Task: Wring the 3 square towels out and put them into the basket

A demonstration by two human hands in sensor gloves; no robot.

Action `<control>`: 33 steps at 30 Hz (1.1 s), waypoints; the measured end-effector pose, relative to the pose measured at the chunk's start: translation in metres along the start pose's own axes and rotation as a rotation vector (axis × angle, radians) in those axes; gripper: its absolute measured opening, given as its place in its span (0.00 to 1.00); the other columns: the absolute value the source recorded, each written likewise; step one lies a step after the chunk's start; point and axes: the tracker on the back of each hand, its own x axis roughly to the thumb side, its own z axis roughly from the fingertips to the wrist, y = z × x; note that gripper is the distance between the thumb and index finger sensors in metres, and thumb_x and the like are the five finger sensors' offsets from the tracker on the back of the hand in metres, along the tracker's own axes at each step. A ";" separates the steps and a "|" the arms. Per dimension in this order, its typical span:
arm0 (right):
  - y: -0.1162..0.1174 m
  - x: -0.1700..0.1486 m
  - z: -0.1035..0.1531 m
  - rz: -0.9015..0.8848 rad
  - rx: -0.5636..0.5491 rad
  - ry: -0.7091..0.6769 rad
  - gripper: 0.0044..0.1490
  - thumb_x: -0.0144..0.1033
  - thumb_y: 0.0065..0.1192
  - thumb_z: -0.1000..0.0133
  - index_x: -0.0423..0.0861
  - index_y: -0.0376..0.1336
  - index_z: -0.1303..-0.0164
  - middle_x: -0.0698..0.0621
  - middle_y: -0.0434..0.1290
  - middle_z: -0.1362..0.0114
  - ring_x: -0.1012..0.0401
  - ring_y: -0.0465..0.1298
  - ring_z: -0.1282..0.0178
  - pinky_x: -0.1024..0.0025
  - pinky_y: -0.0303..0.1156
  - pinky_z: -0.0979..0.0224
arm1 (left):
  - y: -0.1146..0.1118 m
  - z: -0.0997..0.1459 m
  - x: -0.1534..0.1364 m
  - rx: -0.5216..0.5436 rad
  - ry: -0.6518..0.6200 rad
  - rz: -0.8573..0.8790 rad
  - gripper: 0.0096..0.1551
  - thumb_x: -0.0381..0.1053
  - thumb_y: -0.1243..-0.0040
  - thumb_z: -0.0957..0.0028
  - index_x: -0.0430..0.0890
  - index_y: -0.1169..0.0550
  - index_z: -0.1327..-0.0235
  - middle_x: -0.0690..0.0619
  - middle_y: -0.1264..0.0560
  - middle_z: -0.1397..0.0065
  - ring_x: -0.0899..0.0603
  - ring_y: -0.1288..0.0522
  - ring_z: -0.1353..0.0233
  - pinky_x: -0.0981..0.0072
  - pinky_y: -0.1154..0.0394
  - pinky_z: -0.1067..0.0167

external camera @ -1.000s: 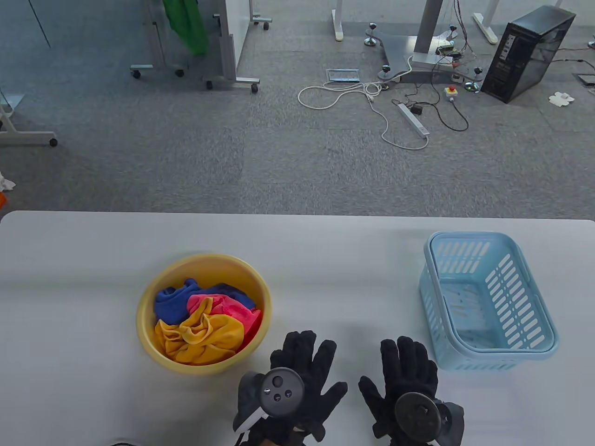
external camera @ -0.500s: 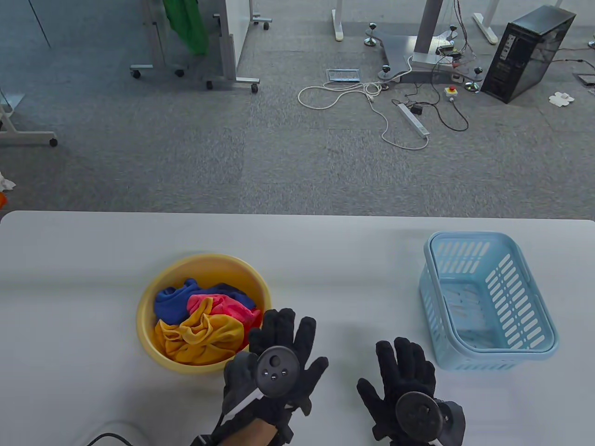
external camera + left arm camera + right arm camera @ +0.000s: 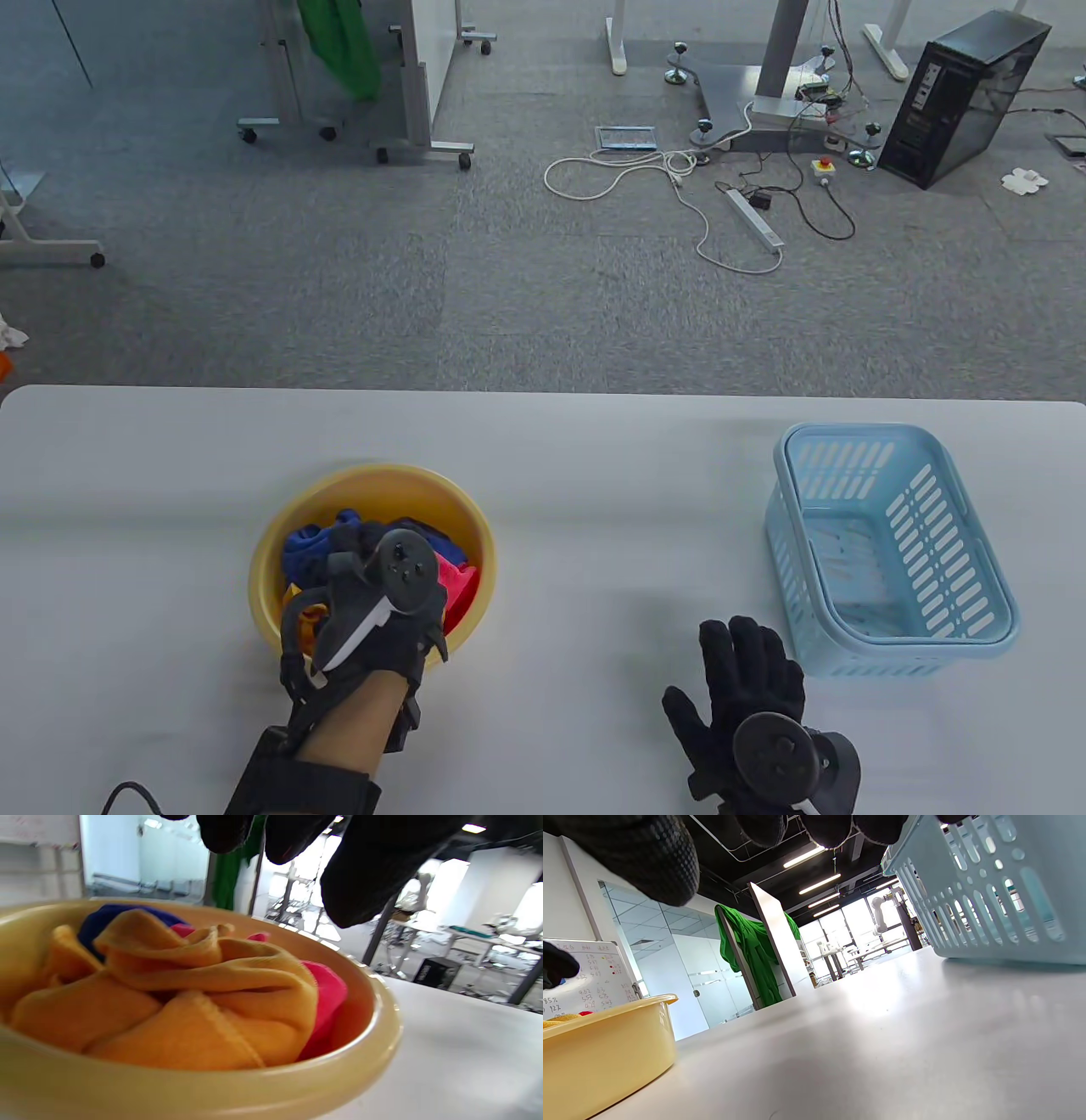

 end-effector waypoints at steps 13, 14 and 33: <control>0.005 0.001 0.000 0.028 0.019 -0.005 0.56 0.58 0.69 0.43 0.46 0.44 0.14 0.34 0.45 0.14 0.32 0.47 0.17 0.25 0.44 0.21 | -0.014 -0.032 -0.038 -0.300 0.242 0.019 0.53 0.61 0.22 0.49 0.47 0.36 0.15 0.37 0.53 0.13 0.27 0.59 0.15 0.22 0.62 0.30; 0.005 0.001 0.000 0.029 0.020 -0.005 0.56 0.58 0.69 0.43 0.46 0.44 0.15 0.34 0.45 0.14 0.32 0.47 0.17 0.25 0.44 0.21 | -0.016 -0.034 -0.039 -0.308 0.243 0.010 0.51 0.60 0.23 0.48 0.47 0.34 0.16 0.37 0.51 0.13 0.27 0.58 0.14 0.22 0.61 0.30; 0.004 -0.001 -0.001 -0.008 0.030 0.000 0.53 0.58 0.70 0.43 0.44 0.51 0.16 0.35 0.52 0.15 0.32 0.52 0.18 0.25 0.46 0.21 | 0.020 -0.029 -0.082 -0.116 0.297 0.411 0.24 0.49 0.27 0.46 0.42 0.13 0.39 0.41 0.25 0.23 0.29 0.34 0.19 0.23 0.46 0.31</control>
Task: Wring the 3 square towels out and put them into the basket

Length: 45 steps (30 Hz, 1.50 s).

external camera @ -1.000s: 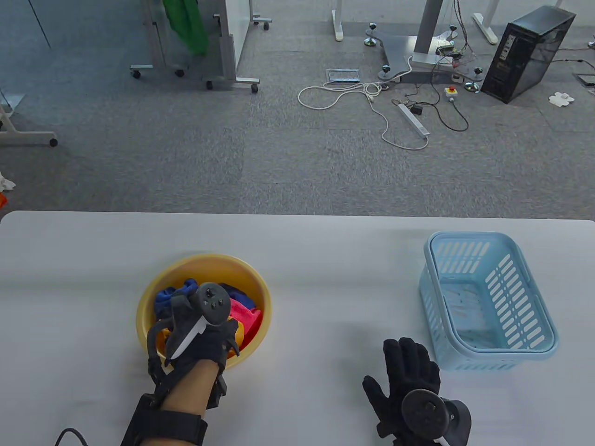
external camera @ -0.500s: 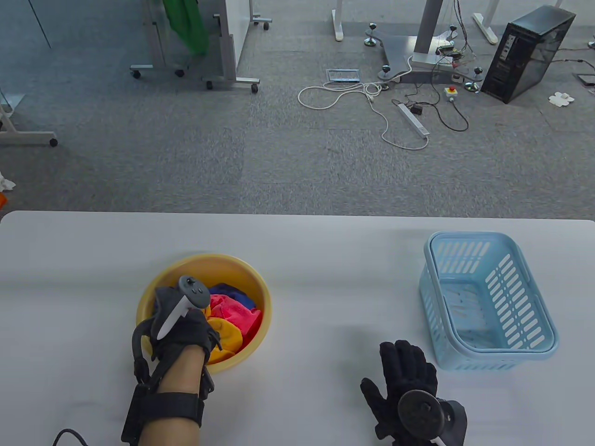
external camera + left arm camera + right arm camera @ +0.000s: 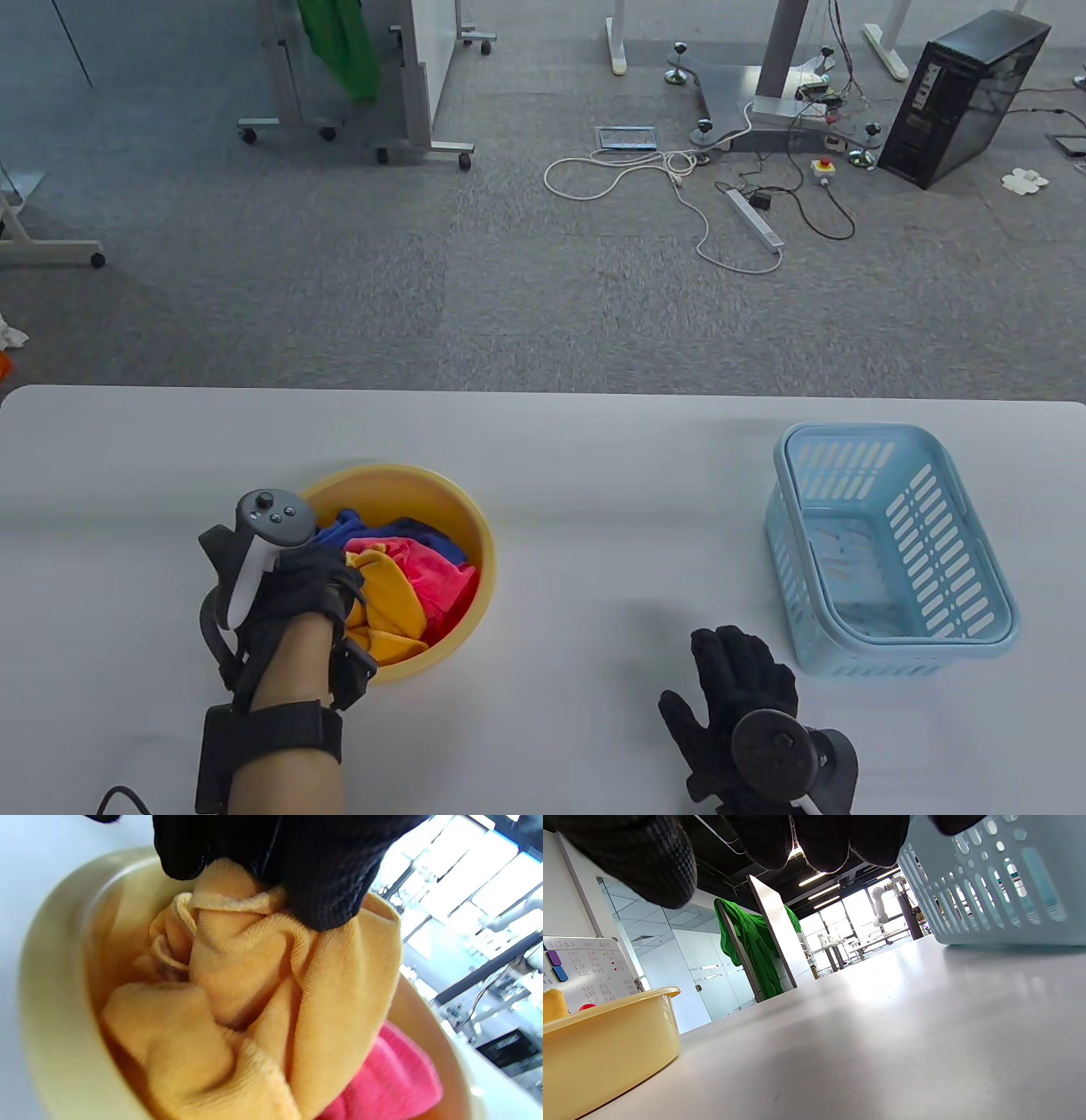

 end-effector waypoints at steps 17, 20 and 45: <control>0.001 -0.006 0.000 -0.074 0.016 0.039 0.52 0.58 0.70 0.43 0.43 0.52 0.17 0.35 0.52 0.16 0.32 0.52 0.18 0.25 0.46 0.22 | 0.059 0.043 0.007 0.246 -0.209 0.364 0.23 0.48 0.29 0.47 0.42 0.13 0.41 0.39 0.21 0.28 0.28 0.26 0.27 0.26 0.37 0.35; 0.000 -0.008 0.000 -0.119 0.024 0.054 0.51 0.58 0.69 0.43 0.43 0.53 0.17 0.35 0.52 0.16 0.32 0.53 0.18 0.25 0.47 0.22 | 0.069 0.051 0.008 0.264 -0.251 0.489 0.22 0.47 0.25 0.49 0.42 0.11 0.43 0.39 0.19 0.31 0.28 0.22 0.30 0.29 0.33 0.37; -0.001 -0.005 -0.001 -0.272 0.022 0.067 0.50 0.58 0.70 0.43 0.42 0.55 0.19 0.35 0.55 0.17 0.32 0.56 0.19 0.25 0.48 0.22 | 0.089 0.092 0.055 0.250 -0.579 0.749 0.21 0.49 0.34 0.44 0.43 0.13 0.43 0.41 0.18 0.35 0.31 0.20 0.35 0.32 0.31 0.38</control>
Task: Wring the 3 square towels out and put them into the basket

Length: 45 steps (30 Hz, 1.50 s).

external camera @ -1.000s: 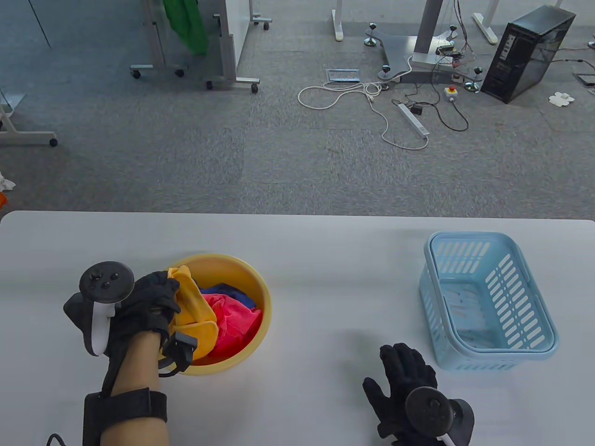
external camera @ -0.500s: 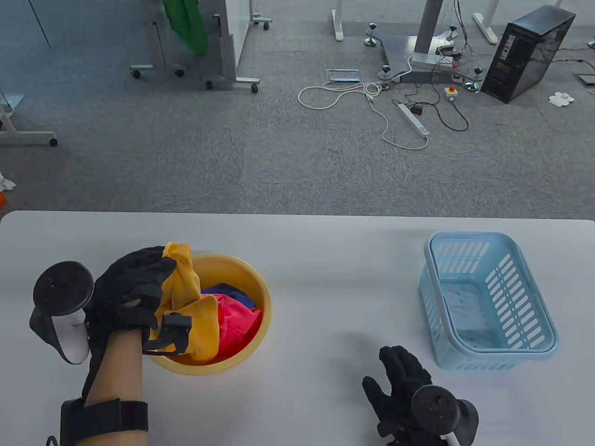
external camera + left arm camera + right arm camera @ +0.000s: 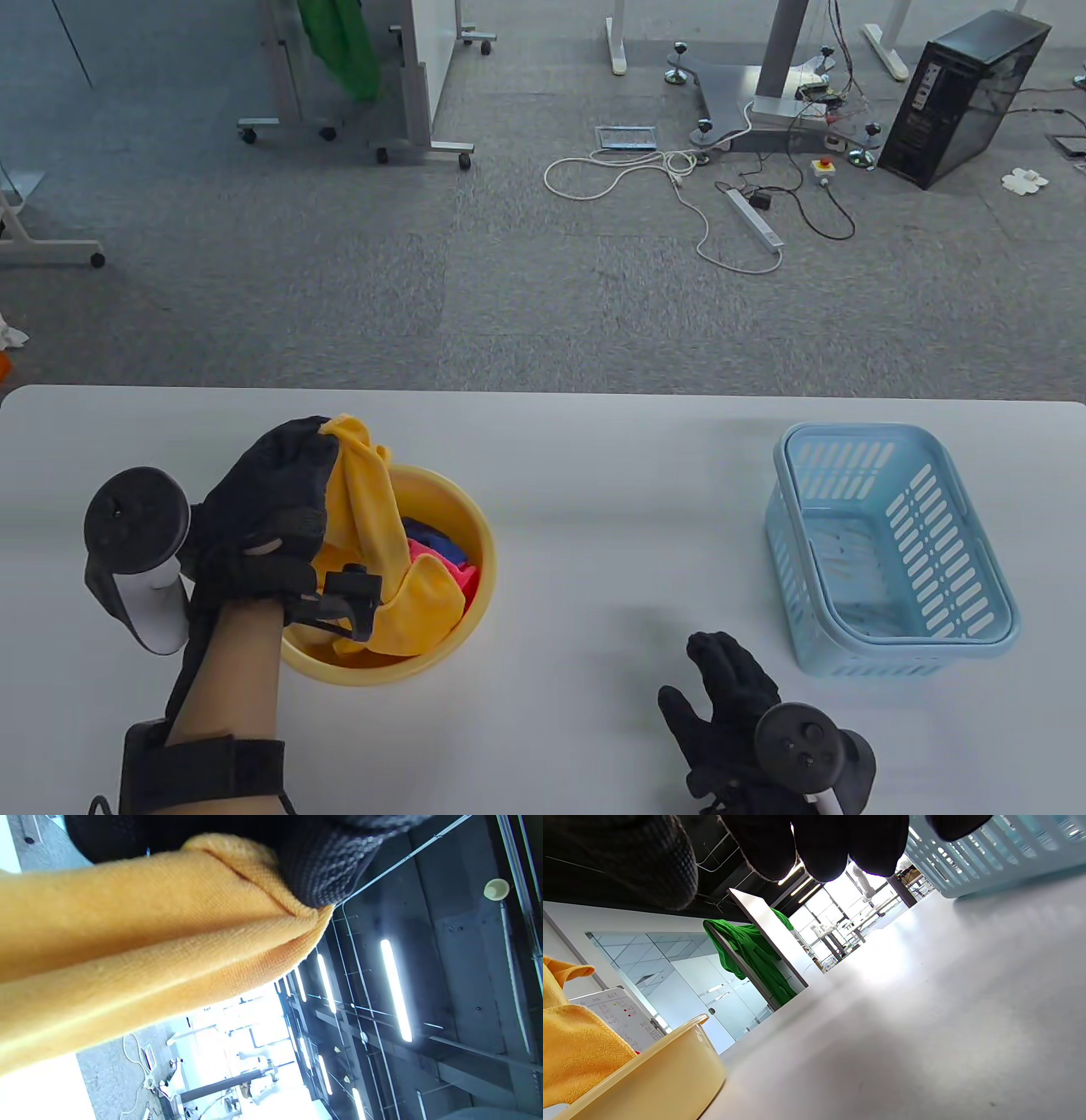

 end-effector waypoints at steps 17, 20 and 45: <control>-0.022 0.028 -0.003 -0.301 -0.051 -0.047 0.59 0.62 0.70 0.43 0.43 0.45 0.14 0.33 0.45 0.14 0.31 0.48 0.17 0.25 0.46 0.21 | -0.044 0.013 0.076 -0.106 -0.131 0.318 0.21 0.52 0.37 0.42 0.48 0.16 0.39 0.43 0.20 0.32 0.33 0.21 0.34 0.34 0.31 0.37; -0.026 0.040 -0.002 -0.349 -0.050 -0.077 0.65 0.64 0.71 0.45 0.43 0.40 0.14 0.33 0.40 0.14 0.30 0.44 0.17 0.24 0.44 0.21 | -0.054 0.015 0.086 -0.127 -0.155 0.357 0.21 0.53 0.37 0.41 0.50 0.16 0.38 0.43 0.20 0.32 0.33 0.21 0.34 0.34 0.31 0.37; -0.042 0.055 -0.010 -0.466 -0.062 -0.129 0.72 0.67 0.70 0.44 0.43 0.30 0.14 0.31 0.30 0.15 0.29 0.36 0.18 0.23 0.40 0.22 | -0.152 0.029 0.116 -0.317 -0.385 0.152 0.21 0.52 0.34 0.43 0.49 0.14 0.40 0.43 0.16 0.38 0.35 0.17 0.40 0.36 0.28 0.40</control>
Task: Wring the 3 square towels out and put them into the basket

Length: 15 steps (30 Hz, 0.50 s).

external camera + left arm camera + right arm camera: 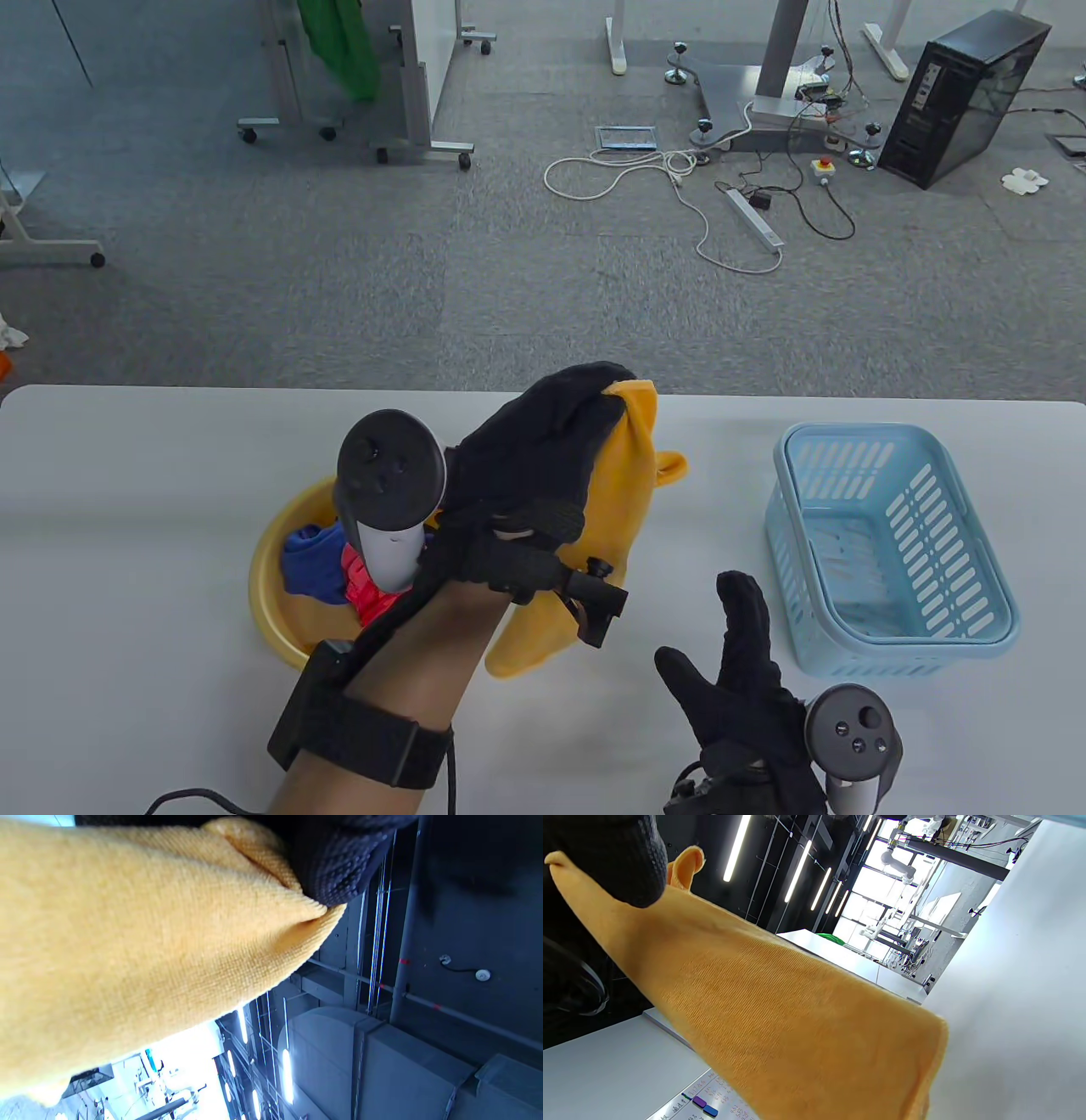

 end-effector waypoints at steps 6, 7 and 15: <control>0.004 0.003 0.000 0.044 0.016 -0.050 0.86 0.68 0.74 0.48 0.41 0.15 0.24 0.32 0.15 0.23 0.30 0.25 0.21 0.23 0.33 0.22 | -0.023 0.002 -0.002 -0.080 -0.018 0.011 0.21 0.53 0.34 0.43 0.49 0.14 0.40 0.43 0.17 0.37 0.35 0.17 0.39 0.35 0.29 0.39; 0.006 0.003 0.000 0.035 0.021 -0.055 0.87 0.68 0.74 0.49 0.41 0.14 0.25 0.31 0.15 0.23 0.30 0.25 0.21 0.23 0.33 0.22 | -0.028 0.002 -0.002 -0.099 -0.004 0.039 0.21 0.53 0.34 0.43 0.49 0.14 0.40 0.43 0.16 0.37 0.34 0.17 0.39 0.36 0.29 0.39; 0.023 -0.005 0.000 -0.021 -0.013 -0.088 0.88 0.68 0.76 0.51 0.37 0.17 0.25 0.28 0.30 0.17 0.30 0.44 0.16 0.24 0.41 0.21 | -0.073 0.013 0.001 -0.310 -0.005 0.255 0.21 0.52 0.33 0.44 0.49 0.13 0.41 0.43 0.16 0.38 0.35 0.17 0.40 0.36 0.28 0.40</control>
